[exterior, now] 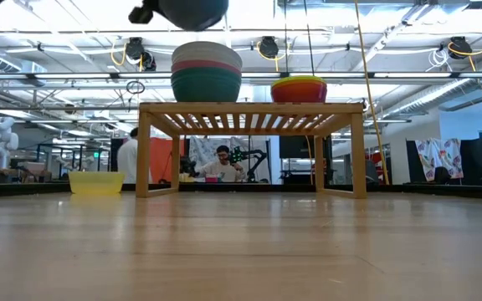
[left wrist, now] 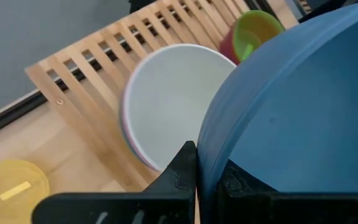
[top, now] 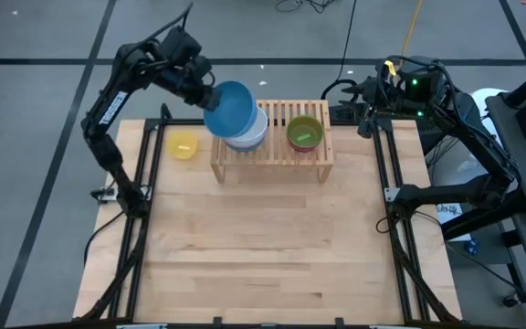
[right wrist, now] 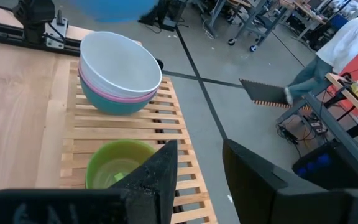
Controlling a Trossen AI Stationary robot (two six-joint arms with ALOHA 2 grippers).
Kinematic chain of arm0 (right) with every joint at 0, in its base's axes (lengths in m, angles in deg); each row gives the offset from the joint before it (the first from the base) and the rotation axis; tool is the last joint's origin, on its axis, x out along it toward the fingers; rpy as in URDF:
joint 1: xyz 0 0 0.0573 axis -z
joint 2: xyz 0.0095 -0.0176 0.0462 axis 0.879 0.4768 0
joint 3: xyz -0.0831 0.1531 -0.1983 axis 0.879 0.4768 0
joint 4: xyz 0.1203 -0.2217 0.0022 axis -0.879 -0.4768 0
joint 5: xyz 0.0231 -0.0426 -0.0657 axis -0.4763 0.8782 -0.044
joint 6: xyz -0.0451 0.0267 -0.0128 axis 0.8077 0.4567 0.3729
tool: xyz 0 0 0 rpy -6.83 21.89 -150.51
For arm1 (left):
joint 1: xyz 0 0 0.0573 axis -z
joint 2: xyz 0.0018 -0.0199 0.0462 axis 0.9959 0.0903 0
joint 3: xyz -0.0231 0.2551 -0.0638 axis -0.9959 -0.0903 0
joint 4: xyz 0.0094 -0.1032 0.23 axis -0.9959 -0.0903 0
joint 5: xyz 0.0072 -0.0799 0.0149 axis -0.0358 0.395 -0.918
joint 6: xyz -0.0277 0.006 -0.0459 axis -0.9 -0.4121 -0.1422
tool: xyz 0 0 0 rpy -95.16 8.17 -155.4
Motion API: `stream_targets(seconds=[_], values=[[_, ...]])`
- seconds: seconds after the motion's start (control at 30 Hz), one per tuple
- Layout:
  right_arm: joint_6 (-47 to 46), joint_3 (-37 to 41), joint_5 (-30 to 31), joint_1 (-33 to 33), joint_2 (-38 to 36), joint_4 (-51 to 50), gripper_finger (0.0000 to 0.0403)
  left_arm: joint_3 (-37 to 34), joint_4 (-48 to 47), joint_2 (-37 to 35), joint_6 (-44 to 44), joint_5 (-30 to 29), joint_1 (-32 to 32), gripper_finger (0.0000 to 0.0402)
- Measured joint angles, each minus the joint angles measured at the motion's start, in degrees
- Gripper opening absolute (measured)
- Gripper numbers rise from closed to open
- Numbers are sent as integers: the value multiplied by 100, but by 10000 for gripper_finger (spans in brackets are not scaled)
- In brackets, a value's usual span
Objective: Place and stack bowls onto a shelf
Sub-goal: Stack the blue bowl on top of the white bowl on the shelf
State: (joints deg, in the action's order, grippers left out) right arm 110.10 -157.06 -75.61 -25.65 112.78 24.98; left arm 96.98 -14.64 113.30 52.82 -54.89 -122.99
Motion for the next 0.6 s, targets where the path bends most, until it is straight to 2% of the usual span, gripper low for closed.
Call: stream_targets(seconds=[0.17, 0.37, 0.6], values=[[0, 0, 3, 0, -2, -41, 121, 0, 0, 266, 286, 331, -353, 4], [0, 0, 21, 0, -2, -40, 121, 0, 0, 567, 598, 729, -420, 4], [2, 0, 24, 0, -2, -39, 121, -22, -3, 769, 824, 651, -422, 4]])
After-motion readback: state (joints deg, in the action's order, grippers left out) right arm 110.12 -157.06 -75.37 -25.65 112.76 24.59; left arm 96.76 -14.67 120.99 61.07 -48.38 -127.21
